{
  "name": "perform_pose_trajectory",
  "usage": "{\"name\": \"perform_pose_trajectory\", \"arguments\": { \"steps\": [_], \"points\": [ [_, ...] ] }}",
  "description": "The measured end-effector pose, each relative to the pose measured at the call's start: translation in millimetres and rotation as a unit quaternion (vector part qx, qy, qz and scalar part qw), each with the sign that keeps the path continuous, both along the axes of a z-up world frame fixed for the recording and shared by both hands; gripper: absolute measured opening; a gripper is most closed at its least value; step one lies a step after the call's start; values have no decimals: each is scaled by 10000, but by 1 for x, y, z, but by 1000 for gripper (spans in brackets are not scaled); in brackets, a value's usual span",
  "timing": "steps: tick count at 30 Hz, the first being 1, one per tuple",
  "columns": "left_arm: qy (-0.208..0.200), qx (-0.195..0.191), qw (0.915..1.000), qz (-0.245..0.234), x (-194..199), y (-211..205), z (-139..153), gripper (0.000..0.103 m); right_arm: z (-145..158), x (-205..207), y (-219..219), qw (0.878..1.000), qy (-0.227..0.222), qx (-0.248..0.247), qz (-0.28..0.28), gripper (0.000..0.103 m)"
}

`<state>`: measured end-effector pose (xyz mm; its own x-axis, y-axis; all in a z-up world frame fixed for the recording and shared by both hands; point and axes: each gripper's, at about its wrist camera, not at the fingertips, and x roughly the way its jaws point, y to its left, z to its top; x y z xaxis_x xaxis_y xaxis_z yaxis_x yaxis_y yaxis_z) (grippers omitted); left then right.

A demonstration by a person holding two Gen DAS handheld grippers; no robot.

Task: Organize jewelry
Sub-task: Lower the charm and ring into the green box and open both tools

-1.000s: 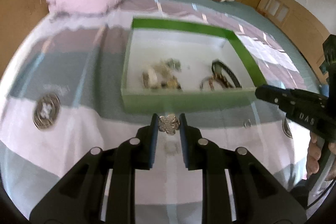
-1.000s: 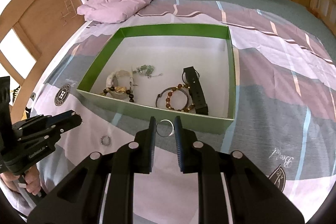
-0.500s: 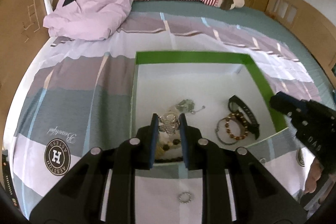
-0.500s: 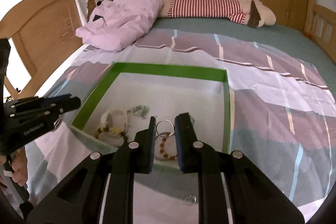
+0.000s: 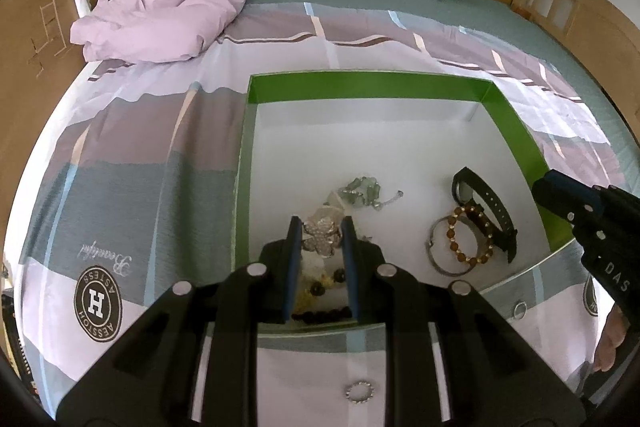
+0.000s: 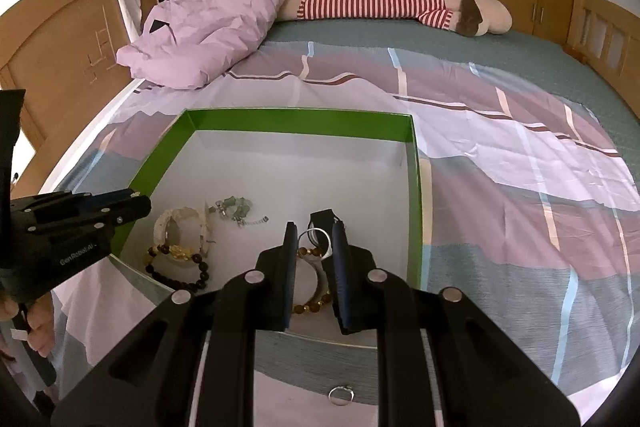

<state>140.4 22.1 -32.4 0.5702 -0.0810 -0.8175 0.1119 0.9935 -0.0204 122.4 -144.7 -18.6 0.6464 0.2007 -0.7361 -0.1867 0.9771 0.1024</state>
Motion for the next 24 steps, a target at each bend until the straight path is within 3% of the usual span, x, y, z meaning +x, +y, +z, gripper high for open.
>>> {"name": "perform_pose_trajectory", "arguments": {
  "steps": [24],
  "points": [
    [179, 106, 9998, 30, 4, 0, -16, 19, -16, 8, -5, 9995, 241, -104, -175, 18]
  ]
}}
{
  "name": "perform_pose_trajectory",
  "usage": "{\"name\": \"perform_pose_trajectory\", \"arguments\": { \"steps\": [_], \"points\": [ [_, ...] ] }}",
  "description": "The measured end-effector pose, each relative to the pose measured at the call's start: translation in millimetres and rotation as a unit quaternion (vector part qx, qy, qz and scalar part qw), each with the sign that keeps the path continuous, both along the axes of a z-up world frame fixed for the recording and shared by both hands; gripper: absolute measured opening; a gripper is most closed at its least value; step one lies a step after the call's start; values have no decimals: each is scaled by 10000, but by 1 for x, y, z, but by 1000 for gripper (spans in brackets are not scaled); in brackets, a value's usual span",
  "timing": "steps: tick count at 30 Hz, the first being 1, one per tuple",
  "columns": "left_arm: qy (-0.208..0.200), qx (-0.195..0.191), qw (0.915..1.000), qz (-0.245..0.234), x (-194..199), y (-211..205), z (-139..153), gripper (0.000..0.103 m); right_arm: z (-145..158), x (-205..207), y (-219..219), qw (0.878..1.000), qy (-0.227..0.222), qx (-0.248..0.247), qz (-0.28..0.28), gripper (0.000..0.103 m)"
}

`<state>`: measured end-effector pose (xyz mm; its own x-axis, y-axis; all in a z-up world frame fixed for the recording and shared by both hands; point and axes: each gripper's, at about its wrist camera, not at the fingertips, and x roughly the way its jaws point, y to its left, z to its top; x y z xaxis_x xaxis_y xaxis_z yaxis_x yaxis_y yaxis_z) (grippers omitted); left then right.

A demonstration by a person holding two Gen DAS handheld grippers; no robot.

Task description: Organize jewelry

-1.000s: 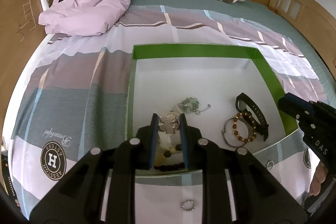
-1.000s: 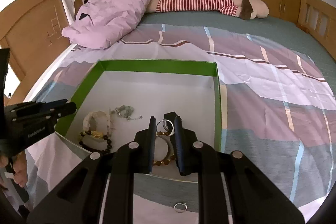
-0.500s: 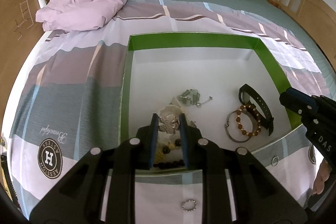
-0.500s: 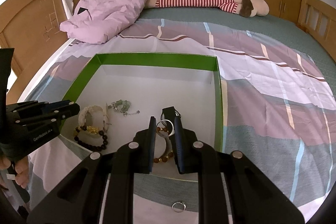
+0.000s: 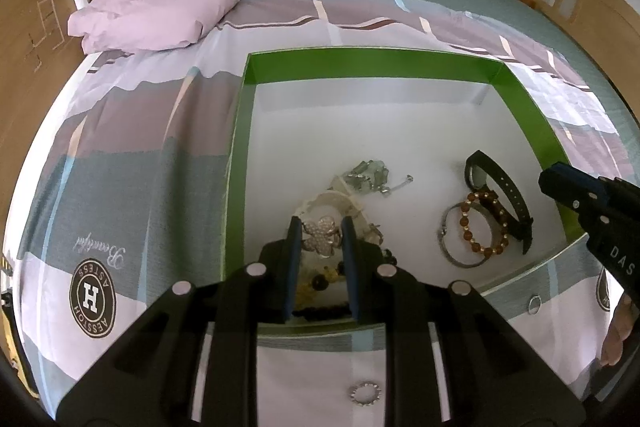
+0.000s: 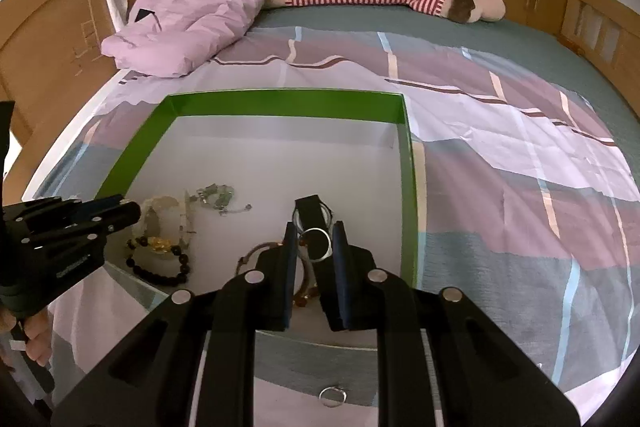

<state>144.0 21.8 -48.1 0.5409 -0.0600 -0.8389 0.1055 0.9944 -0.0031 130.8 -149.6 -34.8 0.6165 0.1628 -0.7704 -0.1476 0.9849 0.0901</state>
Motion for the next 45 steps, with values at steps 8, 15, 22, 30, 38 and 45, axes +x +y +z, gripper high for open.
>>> {"name": "perform_pose_trajectory", "arguments": {
  "steps": [8, 15, 22, 30, 38, 45],
  "points": [
    [-99, -164, 9998, 59, -3, 3, 13, 35, 9, -5, -4, 9996, -11, 280, -55, 50],
    [-61, -182, 9998, -36, -29, 2, 26, 44, 15, -9, -8, 9984, 127, 544, 25, 50],
    [453, -219, 9977, -451, -79, -8, 9, 44, 14, -42, -24, 9862, 1149, 964, 703, 50],
    [1104, -68, 9933, -334, -91, -12, -37, 50, -45, -43, -24, 9782, 2018, -23, 498, 50],
    [1076, 26, 9936, -330, -93, -9, -38, 55, -59, -36, -10, 9659, 2423, 461, 788, 51],
    [1051, 195, 9932, -469, -92, -20, -47, 56, -37, -49, -6, 9774, 1966, 66, 770, 51]
  ]
}}
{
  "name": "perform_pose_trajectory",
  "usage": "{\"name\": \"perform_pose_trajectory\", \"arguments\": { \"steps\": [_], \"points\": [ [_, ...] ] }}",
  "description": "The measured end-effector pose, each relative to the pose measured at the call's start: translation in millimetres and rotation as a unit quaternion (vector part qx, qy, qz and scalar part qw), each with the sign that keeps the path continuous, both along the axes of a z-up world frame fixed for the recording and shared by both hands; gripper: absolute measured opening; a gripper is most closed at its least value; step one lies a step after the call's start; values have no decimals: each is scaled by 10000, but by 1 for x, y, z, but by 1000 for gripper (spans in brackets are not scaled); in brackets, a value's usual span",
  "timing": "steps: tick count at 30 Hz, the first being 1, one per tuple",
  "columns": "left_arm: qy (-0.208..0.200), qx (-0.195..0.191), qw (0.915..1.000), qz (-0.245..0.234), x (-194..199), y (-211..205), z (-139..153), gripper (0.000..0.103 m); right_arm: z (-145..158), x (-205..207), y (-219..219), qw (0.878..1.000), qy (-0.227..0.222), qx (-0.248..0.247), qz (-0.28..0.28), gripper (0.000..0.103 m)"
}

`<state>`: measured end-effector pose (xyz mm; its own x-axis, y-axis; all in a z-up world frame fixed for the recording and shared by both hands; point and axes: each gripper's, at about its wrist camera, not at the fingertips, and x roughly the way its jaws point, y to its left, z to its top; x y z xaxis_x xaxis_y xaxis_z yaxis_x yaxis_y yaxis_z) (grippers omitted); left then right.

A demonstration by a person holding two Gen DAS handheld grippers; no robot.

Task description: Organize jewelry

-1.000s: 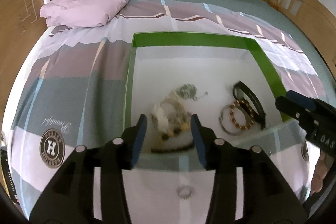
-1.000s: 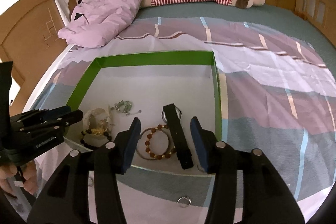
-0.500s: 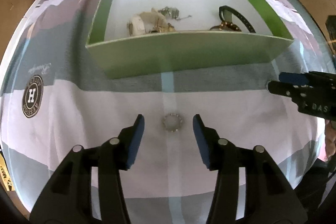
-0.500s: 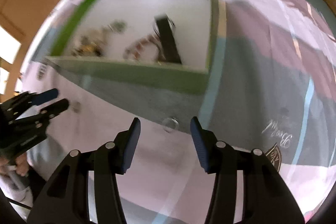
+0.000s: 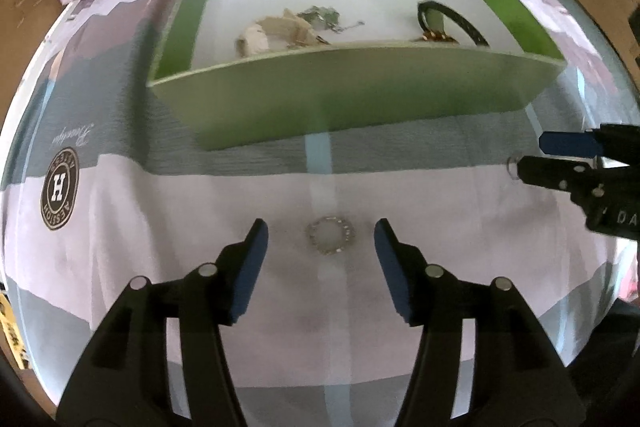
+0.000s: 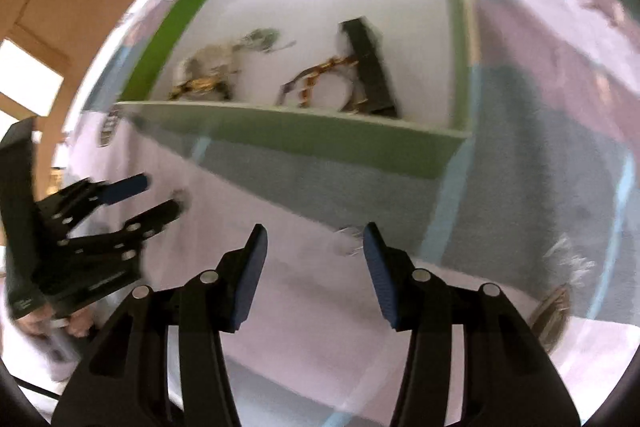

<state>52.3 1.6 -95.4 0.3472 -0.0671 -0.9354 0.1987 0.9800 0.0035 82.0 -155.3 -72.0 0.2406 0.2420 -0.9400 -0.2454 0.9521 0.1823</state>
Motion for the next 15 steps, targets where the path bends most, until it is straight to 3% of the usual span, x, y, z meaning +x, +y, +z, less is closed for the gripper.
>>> {"name": "perform_pose_trajectory", "arguments": {
  "steps": [3, 5, 8, 15],
  "points": [
    [-49, 184, 9998, -96, 0, -7, -7, 51, -11, 3, 4, 9996, 80, -274, 78, 51],
    [-161, 259, 9994, -144, -2, -10, -6, 33, -14, 3, 10, 9992, 74, -362, 120, 51],
    [-156, 408, 9989, -174, -2, -10, -5, 25, -18, 2, 18, 9988, 80, -436, 197, 51],
    [-3, 451, 9987, 237, 6, 16, -3, 24, -21, -2, 25, 9986, 108, -463, 222, 51]
  ]
}}
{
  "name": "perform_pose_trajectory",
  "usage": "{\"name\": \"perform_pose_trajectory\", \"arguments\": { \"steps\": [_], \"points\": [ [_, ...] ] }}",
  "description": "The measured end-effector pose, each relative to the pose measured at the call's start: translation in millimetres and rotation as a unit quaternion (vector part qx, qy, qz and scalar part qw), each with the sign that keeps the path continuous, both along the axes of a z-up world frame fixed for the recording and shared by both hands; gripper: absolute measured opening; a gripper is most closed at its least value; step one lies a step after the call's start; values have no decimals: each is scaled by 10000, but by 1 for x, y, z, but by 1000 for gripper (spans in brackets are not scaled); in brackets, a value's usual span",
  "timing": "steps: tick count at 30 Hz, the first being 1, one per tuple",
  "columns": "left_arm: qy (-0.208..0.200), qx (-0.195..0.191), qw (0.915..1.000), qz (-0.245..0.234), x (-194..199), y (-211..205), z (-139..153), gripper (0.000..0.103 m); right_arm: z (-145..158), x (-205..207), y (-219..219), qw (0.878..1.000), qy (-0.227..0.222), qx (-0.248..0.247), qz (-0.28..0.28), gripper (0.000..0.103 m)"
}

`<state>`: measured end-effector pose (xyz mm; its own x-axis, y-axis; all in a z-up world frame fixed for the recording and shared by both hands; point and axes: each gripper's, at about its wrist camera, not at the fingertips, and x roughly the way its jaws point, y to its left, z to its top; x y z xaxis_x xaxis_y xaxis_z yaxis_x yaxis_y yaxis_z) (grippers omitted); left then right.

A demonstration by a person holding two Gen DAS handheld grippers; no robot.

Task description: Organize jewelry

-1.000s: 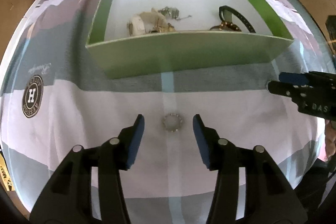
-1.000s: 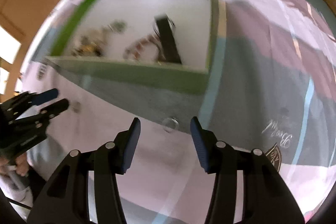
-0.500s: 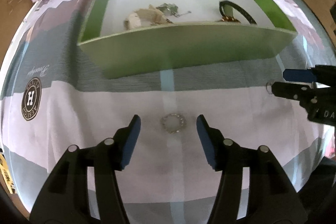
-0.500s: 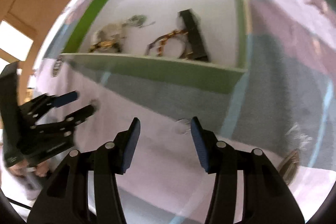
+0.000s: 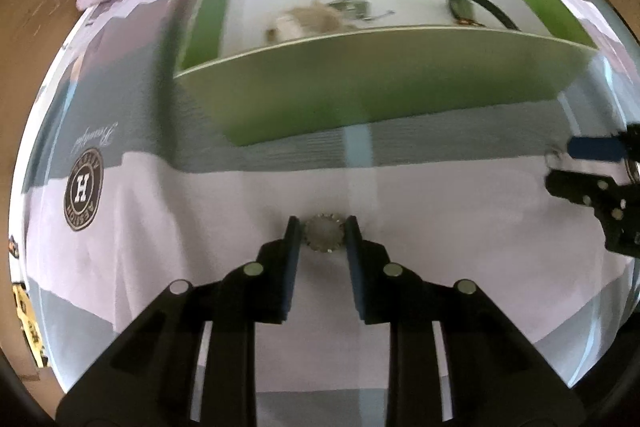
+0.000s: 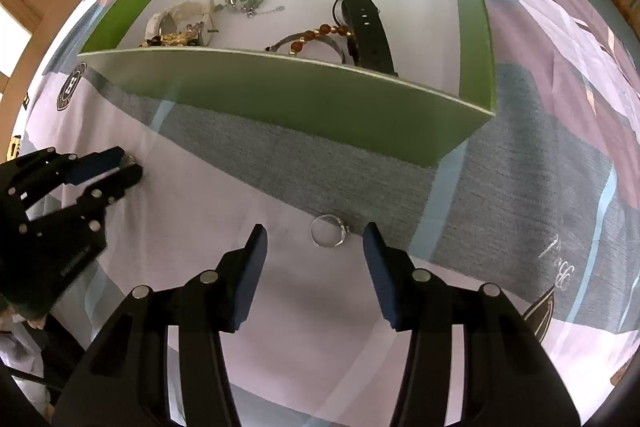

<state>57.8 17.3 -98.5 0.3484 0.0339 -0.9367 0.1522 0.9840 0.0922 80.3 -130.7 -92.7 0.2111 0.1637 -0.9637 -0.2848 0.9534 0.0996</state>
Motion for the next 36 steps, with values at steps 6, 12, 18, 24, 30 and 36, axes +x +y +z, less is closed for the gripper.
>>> {"name": "perform_pose_trajectory", "arguments": {
  "steps": [6, 12, 18, 24, 30, 36],
  "points": [
    [-15, 7, 10000, 13, 1, 2, 1, 24, -7, -1, 1, 9997, 183, 131, 37, 51],
    [5, -217, 9997, 90, 0, 6, 3, 37, -1, -7, 10, 9991, 143, 320, 250, 54],
    [-13, -106, 9999, -37, -3, -3, 0, 43, -4, -6, 10, 9999, -2, -3, 132, 56],
    [41, -156, 9998, 80, -1, 3, -3, 54, -10, -14, 27, 9994, 75, -16, 330, 56],
    [45, -147, 9998, 94, -1, 5, -3, 55, 0, -15, 30, 9978, 94, 514, 397, 56],
    [47, -125, 9999, 95, -2, 3, -2, 56, -9, -15, 13, 9998, -58, -83, 151, 56]
  ]
}}
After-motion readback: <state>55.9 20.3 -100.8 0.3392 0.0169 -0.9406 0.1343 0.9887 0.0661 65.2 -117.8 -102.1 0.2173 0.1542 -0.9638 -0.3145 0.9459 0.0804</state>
